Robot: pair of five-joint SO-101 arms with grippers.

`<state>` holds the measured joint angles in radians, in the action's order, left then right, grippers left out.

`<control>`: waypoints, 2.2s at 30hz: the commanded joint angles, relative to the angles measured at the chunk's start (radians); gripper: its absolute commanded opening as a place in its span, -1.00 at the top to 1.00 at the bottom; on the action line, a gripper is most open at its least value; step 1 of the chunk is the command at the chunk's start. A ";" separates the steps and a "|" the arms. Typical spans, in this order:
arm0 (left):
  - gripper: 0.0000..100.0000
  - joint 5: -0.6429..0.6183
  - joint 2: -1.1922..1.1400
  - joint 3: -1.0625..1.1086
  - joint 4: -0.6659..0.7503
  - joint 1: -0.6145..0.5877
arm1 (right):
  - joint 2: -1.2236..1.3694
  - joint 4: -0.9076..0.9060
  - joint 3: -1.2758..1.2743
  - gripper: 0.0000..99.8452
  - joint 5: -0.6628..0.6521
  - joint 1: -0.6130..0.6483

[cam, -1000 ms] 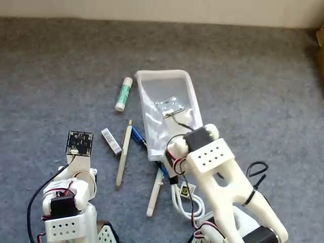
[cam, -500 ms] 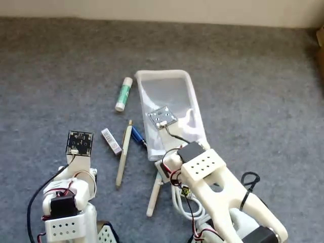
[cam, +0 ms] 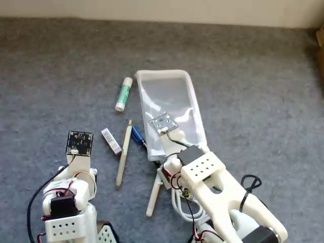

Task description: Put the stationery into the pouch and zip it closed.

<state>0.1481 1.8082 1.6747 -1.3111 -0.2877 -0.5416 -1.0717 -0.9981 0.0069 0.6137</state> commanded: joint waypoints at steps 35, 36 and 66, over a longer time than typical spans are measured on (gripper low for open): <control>0.99 0.006 0.012 0.021 -0.005 0.067 | -0.036 0.093 -0.090 0.99 0.003 0.061; 0.99 0.008 0.013 0.019 -0.002 0.061 | -0.038 0.076 -0.085 0.99 0.000 0.048; 0.39 -0.198 0.010 -0.335 0.170 0.297 | -0.038 -0.355 0.587 0.99 -0.057 0.033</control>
<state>0.0192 1.8128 1.4154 -1.1485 -0.0821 -0.5416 -1.3878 -0.5056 -0.0391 0.6628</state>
